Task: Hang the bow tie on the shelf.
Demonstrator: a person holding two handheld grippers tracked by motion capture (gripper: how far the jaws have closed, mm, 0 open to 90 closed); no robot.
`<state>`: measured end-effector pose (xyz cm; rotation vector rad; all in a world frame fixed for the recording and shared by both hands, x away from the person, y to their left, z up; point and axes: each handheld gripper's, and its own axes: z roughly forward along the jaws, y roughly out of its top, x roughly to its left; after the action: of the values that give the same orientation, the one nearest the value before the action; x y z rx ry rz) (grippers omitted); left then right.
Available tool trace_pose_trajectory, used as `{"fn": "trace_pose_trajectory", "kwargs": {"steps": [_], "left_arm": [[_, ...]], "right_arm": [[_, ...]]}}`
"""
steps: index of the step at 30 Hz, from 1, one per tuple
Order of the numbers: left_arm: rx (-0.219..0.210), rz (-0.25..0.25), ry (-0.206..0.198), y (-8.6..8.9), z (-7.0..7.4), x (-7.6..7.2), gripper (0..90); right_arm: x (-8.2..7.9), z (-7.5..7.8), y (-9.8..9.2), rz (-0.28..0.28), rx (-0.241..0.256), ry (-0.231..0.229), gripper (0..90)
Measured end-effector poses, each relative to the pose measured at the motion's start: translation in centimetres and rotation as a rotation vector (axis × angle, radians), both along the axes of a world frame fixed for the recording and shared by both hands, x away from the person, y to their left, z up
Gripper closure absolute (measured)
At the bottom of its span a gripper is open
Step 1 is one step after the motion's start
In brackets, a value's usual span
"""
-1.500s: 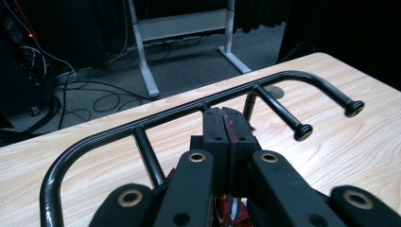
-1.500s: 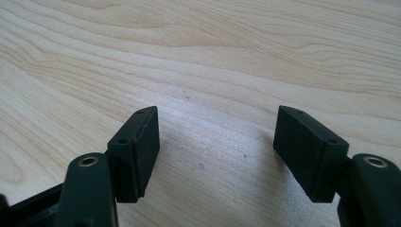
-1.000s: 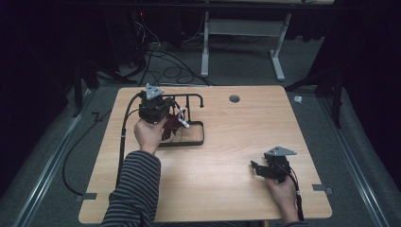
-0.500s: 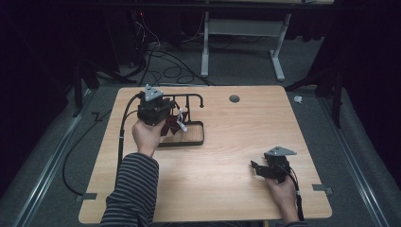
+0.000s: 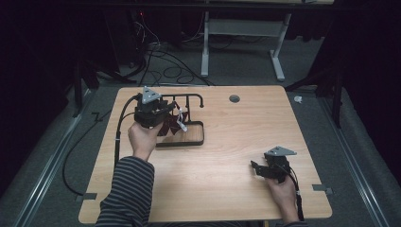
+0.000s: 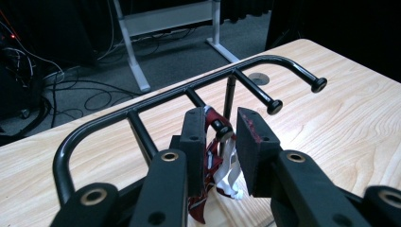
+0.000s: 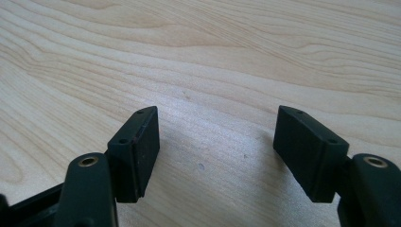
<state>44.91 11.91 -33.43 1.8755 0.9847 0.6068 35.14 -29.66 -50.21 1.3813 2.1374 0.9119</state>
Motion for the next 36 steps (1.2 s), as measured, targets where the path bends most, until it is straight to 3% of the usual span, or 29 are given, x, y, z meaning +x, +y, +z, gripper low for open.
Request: {"fn": "trace_pose_trajectory", "kwargs": {"steps": [15,18,22,36], "left_arm": [[0.016,0.004,0.003,1.3,0.0,-1.8,65.1],[0.01,0.003,0.009,1.7,-0.1,-2.1,64.0],[-0.031,0.002,0.019,2.2,-0.3,-2.8,62.7],[-0.033,0.006,0.016,3.3,-0.5,-4.4,61.6]], "right_arm": [[0.0,0.0,0.0,0.0,-0.001,0.0,33.5],[0.0,0.0,0.0,0.0,-0.002,0.001,33.5],[0.0,0.0,0.0,0.0,-0.002,0.001,33.6],[0.0,0.0,0.0,-0.001,-0.002,-0.001,33.5]]}}
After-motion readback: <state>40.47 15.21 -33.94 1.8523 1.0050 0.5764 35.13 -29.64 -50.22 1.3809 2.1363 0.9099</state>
